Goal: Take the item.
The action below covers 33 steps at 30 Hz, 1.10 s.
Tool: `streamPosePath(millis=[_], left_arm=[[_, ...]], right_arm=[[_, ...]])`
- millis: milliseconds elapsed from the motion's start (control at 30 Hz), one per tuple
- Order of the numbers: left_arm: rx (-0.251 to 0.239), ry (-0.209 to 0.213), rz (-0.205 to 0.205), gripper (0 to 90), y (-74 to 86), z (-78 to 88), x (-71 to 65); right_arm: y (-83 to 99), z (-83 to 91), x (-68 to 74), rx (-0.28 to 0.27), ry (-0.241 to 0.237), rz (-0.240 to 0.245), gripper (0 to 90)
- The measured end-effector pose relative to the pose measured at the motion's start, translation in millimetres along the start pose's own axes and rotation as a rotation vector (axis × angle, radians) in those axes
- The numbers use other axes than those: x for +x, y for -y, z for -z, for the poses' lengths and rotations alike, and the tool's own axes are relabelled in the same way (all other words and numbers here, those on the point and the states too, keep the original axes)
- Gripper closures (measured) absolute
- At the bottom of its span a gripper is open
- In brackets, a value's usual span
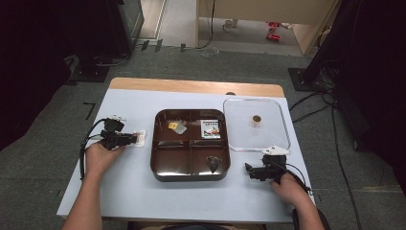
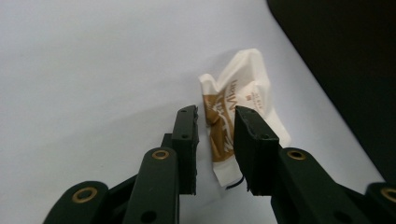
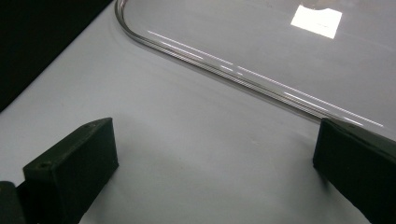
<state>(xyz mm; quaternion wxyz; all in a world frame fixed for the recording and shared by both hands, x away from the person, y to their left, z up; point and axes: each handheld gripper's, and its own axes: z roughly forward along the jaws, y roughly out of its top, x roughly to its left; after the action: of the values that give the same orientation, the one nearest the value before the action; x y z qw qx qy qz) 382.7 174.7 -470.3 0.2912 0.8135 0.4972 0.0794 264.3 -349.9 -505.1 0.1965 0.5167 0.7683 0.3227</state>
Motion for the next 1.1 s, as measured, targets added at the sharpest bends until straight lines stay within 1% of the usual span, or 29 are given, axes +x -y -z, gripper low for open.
streamPosePath(millis=[33,133,200,233,267,333,367,400,433,467,500,567,600,700,800,833,900,933,1100], left_arm=[[-0.005,0.006,0.007,67.5,-0.1,1.3,0.4],[-0.015,0.004,0.01,62.6,0.0,3.4,1.2],[-0.032,0.005,0.02,61.4,0.3,7.4,1.4],[-0.035,0.002,0.017,58.9,0.5,9.2,1.1],[-0.044,-0.004,0.015,58.9,0.5,12.1,0.0],[-0.084,0.013,0.008,53.2,1.4,17.9,-2.3],[-0.119,0.011,-0.003,52.4,2.8,23.8,-5.3],[-0.119,0.011,-0.003,51.2,2.8,23.8,-5.3],[-0.135,0.011,-0.011,49.3,3.4,26.8,-6.3],[-0.163,0.012,-0.016,48.7,5.7,32.4,-7.7],[-0.174,0.017,-0.014,47.4,7.7,34.5,-7.7],[-0.179,0.02,-0.011,46.7,9.9,36.3,-7.6],[-0.179,0.009,-0.016,47.6,14.1,38.4,-7.2],[-0.178,0.009,-0.014,47.6,18.5,40.0,-7.0],[-0.189,0.001,-0.035,46.5,23.3,42.9,-7.7],[-0.199,-0.001,-0.036,45.1,25.7,44.5,-7.7],[-0.205,-0.001,-0.034,43.3,28.0,45.2,-7.7],[-0.206,-0.013,-0.032,43.5,29.3,45.3,-7.9],[-0.215,-0.016,-0.037,44.5,37.0,44.9,-5.5]], right_arm=[[0.0,0.0,-0.1,0.0,0.0,0.001,0.0],[0.0,0.0,-0.1,-0.001,0.0,0.001,0.0],[0.0,0.0,-0.1,0.0,0.0,0.001,0.0],[0.0,0.0,-0.1,-0.001,0.0,0.001,0.0],[0.0,0.0,-0.1,-0.001,0.0,0.001,0.0],[0.1,0.0,-0.1,-0.001,0.0,0.0,0.0],[0.1,0.0,-0.1,-0.001,0.0,0.0,0.0],[0.1,0.0,-0.1,-0.001,0.0,0.0,0.0],[0.1,0.0,-0.1,-0.001,0.0,0.0,0.0],[0.1,0.0,0.0,-0.001,0.0,0.0,0.0],[0.1,0.0,0.0,-0.001,0.0,0.0,0.0],[0.1,0.0,0.0,-0.001,0.0,0.0,0.0],[0.1,0.1,0.0,0.0,0.0,0.0,0.0],[0.1,0.1,0.1,-0.001,0.0,0.0,0.0],[0.2,0.0,0.1,-0.002,0.0,0.0,0.0],[0.2,0.0,0.1,-0.002,0.0,0.0,0.0],[0.2,0.1,0.1,-0.002,0.001,0.0,0.0],[0.2,0.1,0.1,-0.002,0.001,0.0,0.0],[0.1,0.0,0.1,-0.001,0.001,0.0,0.0]])
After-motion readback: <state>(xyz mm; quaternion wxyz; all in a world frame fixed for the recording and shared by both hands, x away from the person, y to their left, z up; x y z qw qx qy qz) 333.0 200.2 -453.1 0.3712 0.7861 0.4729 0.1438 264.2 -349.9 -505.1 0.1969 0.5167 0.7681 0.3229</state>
